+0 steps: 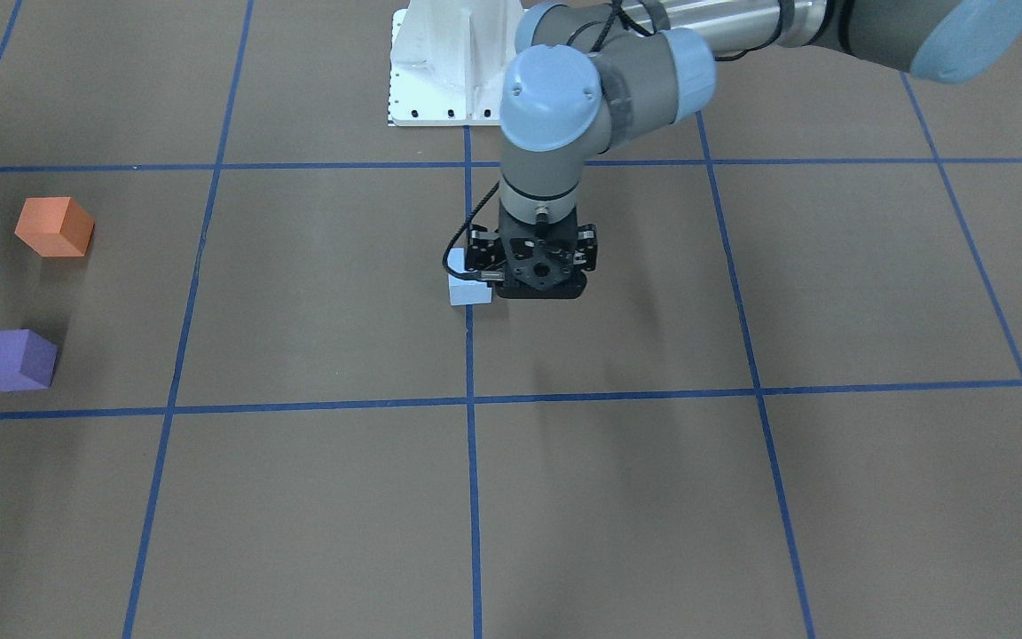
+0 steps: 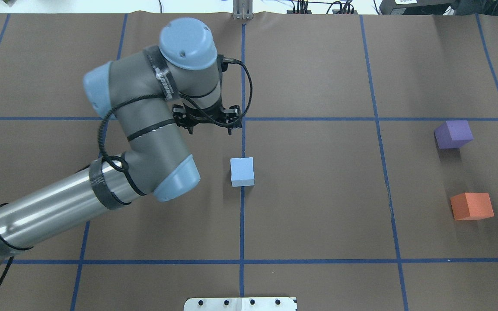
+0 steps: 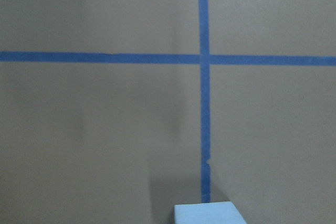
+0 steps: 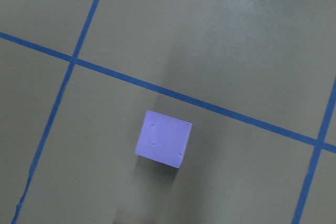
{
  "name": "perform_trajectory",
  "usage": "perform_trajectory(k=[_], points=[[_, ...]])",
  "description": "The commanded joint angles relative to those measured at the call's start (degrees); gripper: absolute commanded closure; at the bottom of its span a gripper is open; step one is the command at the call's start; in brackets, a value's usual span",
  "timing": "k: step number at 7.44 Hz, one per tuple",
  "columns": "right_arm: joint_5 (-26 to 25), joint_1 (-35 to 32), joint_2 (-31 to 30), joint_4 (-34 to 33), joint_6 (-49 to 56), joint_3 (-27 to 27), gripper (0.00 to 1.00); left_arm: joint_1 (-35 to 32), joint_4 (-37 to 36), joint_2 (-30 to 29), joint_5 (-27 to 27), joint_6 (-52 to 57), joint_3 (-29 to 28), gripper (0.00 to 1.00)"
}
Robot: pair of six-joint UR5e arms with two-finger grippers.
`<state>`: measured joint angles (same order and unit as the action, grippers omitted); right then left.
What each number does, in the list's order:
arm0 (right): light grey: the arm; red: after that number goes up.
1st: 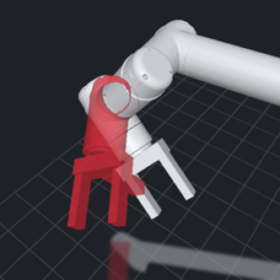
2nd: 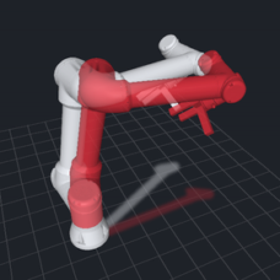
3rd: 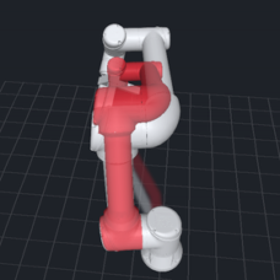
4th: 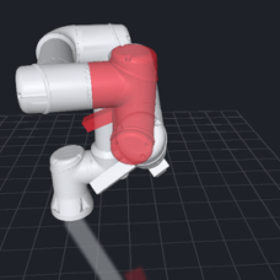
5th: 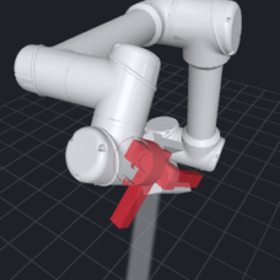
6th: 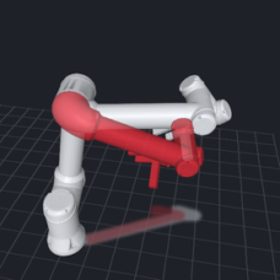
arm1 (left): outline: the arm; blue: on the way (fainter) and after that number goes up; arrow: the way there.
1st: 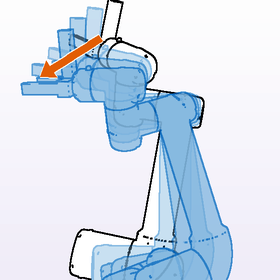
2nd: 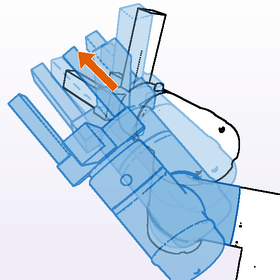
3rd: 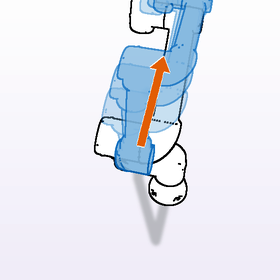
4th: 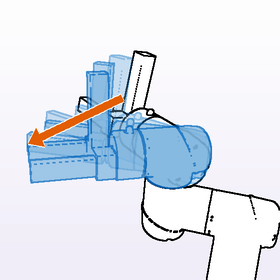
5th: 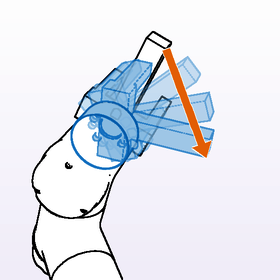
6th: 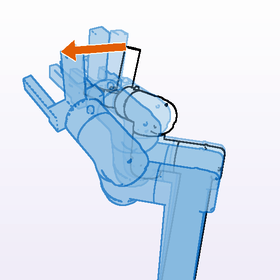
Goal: Place blue block between orange and purple blocks
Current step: 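Withdraw the left gripper while the right gripper reaches toward the light blue cube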
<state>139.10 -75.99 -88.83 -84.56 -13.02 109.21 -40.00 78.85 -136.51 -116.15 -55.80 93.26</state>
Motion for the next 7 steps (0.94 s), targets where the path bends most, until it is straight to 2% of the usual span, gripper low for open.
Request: perform_trajectory(k=[1, 3, 4, 6, 7], points=[[-2.9, 9.2, 6.3, -0.3, -18.3, 3.6, 0.0, -10.6, -6.9, 12.5, -2.2, 19.0, 11.2, 0.0], [-10.7, 21.5, 14.6, -0.6, -37.4, 4.7, 0.0, -22.6, -6.9, 21.5, -4.2, 41.5, 11.4, 0.0], [-14.8, 27.9, 19.1, -1.2, -45.1, 4.5, 0.0, -28.9, -6.3, 26.8, -9.7, 52.3, 10.5, 0.0], [-25.5, 38.0, 33.0, -16.7, -48.2, 3.6, 0.0, -40.2, -5.6, 34.9, -12.9, 68.8, 6.3, 0.0], [-29.8, 41.9, 36.9, -18.2, -50.9, 0.5, 0.0, -45.3, -4.9, 38.0, -12.8, 74.1, 4.5, 0.0]])
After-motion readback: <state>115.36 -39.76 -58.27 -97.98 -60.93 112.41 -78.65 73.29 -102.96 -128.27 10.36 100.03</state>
